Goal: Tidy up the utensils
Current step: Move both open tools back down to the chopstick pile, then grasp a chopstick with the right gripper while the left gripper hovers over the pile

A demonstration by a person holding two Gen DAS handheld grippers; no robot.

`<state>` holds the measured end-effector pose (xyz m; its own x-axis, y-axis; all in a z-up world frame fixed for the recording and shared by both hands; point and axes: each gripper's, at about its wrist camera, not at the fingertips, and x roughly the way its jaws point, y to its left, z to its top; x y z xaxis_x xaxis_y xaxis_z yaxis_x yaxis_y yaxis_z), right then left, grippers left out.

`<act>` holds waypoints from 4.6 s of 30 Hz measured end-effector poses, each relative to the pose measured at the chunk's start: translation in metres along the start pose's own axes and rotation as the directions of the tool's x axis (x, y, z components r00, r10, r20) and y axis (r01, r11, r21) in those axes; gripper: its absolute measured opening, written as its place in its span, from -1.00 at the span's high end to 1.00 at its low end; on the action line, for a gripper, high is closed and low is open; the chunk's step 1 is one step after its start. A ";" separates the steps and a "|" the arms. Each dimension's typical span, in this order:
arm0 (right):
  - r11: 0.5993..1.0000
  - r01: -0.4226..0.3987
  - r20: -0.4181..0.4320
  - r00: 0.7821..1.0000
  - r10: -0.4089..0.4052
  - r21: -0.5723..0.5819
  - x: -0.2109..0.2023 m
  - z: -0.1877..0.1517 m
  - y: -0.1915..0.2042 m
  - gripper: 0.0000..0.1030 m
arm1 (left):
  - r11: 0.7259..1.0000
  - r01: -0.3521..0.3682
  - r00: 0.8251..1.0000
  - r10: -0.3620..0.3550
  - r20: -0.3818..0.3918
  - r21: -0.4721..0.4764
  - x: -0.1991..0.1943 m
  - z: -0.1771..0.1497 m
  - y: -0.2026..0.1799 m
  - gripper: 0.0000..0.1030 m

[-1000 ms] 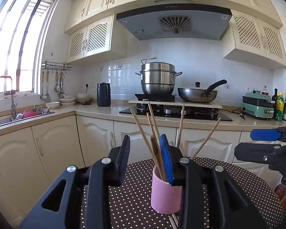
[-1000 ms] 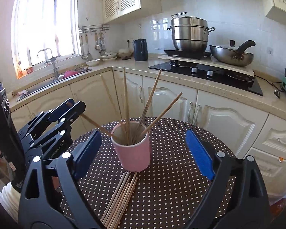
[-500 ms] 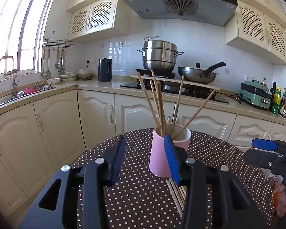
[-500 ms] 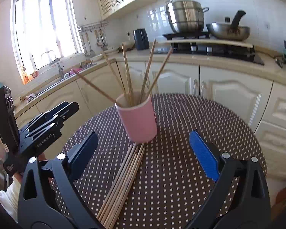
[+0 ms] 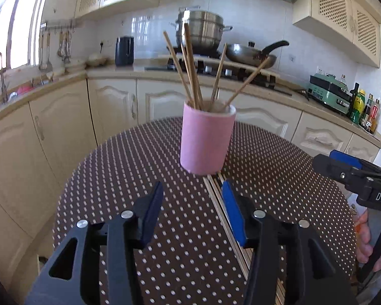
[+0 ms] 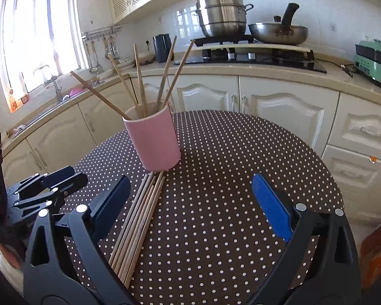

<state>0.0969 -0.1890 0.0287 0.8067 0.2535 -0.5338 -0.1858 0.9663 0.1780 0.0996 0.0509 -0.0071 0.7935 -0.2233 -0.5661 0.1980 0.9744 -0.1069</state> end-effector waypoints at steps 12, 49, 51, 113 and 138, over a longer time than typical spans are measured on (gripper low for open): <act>0.999 0.042 -0.123 0.992 -0.037 0.033 0.013 -0.021 0.010 -0.84 | 0.996 -0.067 0.982 0.055 -0.179 -0.062 0.009 -0.020 -0.005 -0.01; 0.966 0.258 -0.375 0.895 -0.240 -0.001 0.093 -0.049 0.056 -0.83 | 0.987 -0.081 0.968 0.045 -0.247 -0.136 0.019 -0.043 0.031 -0.08; 0.963 0.268 -0.376 0.894 -0.243 0.015 0.100 -0.045 0.055 -0.83 | 0.988 -0.072 0.971 0.038 -0.236 -0.139 0.016 -0.043 0.030 -0.08; 0.986 0.004 -0.274 0.961 0.042 0.167 0.079 -0.050 0.011 0.82 | 0.977 -0.205 0.851 0.149 -0.503 -0.057 0.114 0.021 -0.048 -0.06; 0.959 -0.057 -0.260 0.957 0.133 0.279 0.077 -0.052 -0.013 0.82 | 0.985 -0.169 0.865 0.171 -0.472 0.047 0.122 0.025 -0.052 0.56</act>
<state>0.1328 -0.1800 -0.0575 0.6013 0.3824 -0.7016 -0.0681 0.8994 0.4318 0.2002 -0.0276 -0.0500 0.4480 -0.0141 -0.8939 0.0880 0.9957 0.0284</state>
